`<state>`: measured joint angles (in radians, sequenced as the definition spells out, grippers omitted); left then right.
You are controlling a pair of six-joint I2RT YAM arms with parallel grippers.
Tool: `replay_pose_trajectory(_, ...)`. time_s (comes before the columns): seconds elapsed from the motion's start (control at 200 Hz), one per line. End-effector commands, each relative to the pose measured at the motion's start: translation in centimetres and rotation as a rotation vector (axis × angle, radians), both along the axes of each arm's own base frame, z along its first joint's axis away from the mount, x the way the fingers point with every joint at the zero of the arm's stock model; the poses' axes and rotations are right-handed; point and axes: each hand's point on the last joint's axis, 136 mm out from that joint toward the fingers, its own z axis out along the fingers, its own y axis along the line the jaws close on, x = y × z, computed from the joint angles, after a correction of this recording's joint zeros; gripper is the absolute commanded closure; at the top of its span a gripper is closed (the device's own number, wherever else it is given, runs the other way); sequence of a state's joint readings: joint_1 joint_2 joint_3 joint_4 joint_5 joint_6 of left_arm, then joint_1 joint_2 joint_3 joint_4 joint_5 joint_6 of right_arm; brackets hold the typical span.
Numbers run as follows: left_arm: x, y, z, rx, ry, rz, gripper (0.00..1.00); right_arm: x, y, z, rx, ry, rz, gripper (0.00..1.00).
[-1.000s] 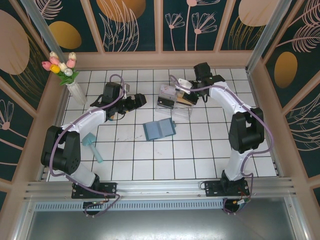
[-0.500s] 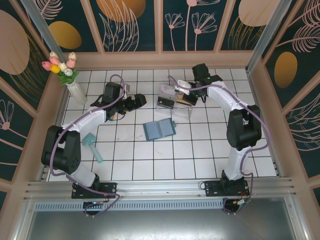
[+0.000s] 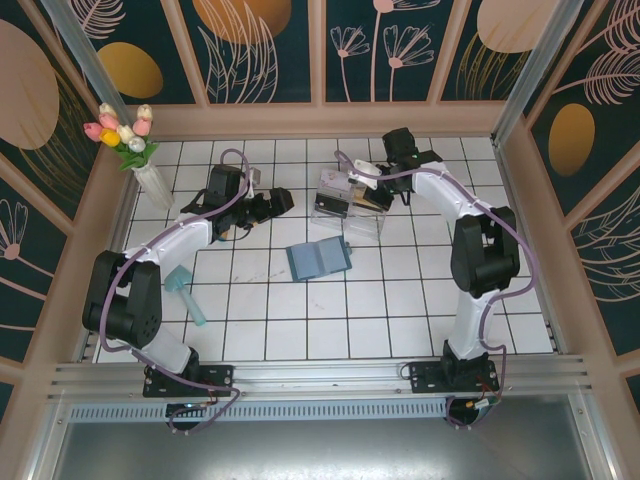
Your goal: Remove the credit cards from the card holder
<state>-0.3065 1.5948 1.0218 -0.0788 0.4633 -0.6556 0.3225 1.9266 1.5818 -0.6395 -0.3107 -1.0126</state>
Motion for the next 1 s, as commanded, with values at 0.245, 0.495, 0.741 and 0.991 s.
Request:
replay_pose_trajectory(0.245, -0.1, -0.3, -0.2, -0.021, -0.003, -0.019, 0.02, 1.2, 0.9, 1.8, 0.027, -0.041, -0.023, 0.84)
replay_pose_trajectory(0.495, -0.4, 0.0, -0.3, -0.01, -0.001, -0.011, 0.02, 1.4, 1.5, 5.8, 0.123, -0.09, -0.069, 0.84)
replay_pose_trajectory(0.741, -0.3, 0.8, -0.2, 0.025, -0.011, 0.026, 0.02, -0.4, 4.2, 11.2, 0.455, -0.046, -0.295, 0.8)
replay_pose_trajectory(0.991, -1.7, 1.5, -1.0, 0.024, 0.016, 0.05, 0.02, -5.0, 6.4, 10.7, 0.757, 0.121, -0.563, 0.79)
